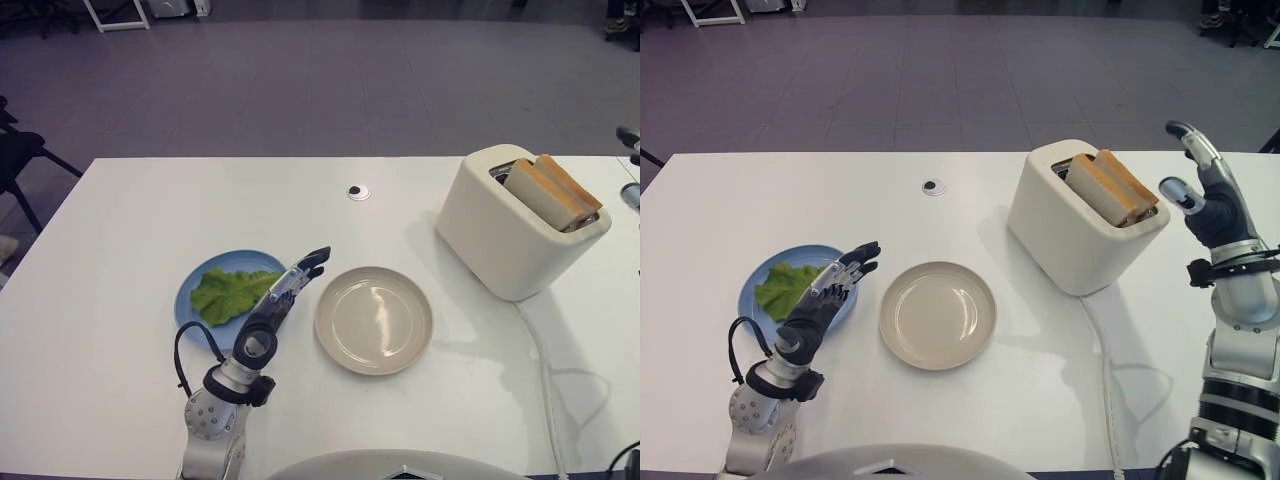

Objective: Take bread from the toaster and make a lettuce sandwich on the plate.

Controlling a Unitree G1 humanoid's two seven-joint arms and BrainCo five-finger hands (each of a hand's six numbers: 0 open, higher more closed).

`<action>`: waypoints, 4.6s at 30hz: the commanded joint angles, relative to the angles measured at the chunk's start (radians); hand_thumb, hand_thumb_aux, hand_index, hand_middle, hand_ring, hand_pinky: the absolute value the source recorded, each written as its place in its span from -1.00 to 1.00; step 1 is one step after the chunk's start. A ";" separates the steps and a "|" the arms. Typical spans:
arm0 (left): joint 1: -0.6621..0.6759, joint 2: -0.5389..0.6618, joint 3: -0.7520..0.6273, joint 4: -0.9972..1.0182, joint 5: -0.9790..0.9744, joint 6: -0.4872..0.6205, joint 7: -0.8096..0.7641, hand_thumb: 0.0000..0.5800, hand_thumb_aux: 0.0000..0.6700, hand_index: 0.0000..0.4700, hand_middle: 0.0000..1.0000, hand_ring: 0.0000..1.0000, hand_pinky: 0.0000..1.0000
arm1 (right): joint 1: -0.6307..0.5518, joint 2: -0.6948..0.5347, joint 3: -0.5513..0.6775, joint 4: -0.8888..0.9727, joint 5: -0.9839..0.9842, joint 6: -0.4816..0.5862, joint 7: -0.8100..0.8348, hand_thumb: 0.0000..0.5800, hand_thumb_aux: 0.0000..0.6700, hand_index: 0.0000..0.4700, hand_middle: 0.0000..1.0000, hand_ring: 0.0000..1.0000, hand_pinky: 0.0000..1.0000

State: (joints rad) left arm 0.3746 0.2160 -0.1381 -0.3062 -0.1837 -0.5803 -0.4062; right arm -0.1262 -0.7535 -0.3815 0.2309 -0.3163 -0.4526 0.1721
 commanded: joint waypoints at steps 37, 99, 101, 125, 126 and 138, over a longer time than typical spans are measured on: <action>0.000 0.004 0.006 0.016 0.011 -0.003 0.001 -1.00 -1.00 -1.00 -1.00 -1.00 -1.00 | -0.147 -0.085 0.159 0.405 0.033 -0.190 -0.174 -0.12 -0.50 -0.50 -1.00 -1.00 -1.00; -0.006 -0.005 -0.015 -0.013 0.006 0.005 0.012 -1.00 -1.00 -1.00 -1.00 -1.00 -1.00 | 0.030 0.145 0.685 -0.242 -0.375 -0.258 -0.041 1.00 1.00 1.00 -1.00 -1.00 -1.00; -0.005 -0.004 -0.015 -0.018 0.004 0.007 0.012 -1.00 -1.00 -1.00 -1.00 -1.00 -1.00 | 0.070 0.114 0.686 -0.264 -0.371 -0.290 -0.032 1.00 1.00 1.00 -1.00 -1.00 -1.00; -0.048 0.430 0.400 0.126 0.883 0.227 0.285 -1.00 -1.00 -1.00 -1.00 -1.00 -1.00 | 0.087 0.071 0.641 -0.261 -0.176 -0.275 0.108 -1.00 -1.00 -1.00 -1.00 -1.00 -1.00; -0.051 0.458 0.402 0.144 0.938 0.239 0.308 -1.00 -1.00 -1.00 -1.00 -1.00 -1.00 | 0.084 0.071 0.631 -0.263 -0.160 -0.271 0.109 -1.00 -1.00 -1.00 -1.00 -1.00 -1.00; -0.181 0.578 0.158 0.347 1.228 0.321 0.395 -1.00 -1.00 -1.00 -1.00 -1.00 -1.00 | 0.102 0.081 0.580 -0.337 -0.043 -0.242 0.151 -1.00 -1.00 -1.00 -1.00 -1.00 -1.00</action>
State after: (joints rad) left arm 0.2158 0.7694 0.0684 0.0181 1.0124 -0.2610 -0.0114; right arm -0.0364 -0.6738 0.2131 -0.0888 -0.3755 -0.7047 0.3108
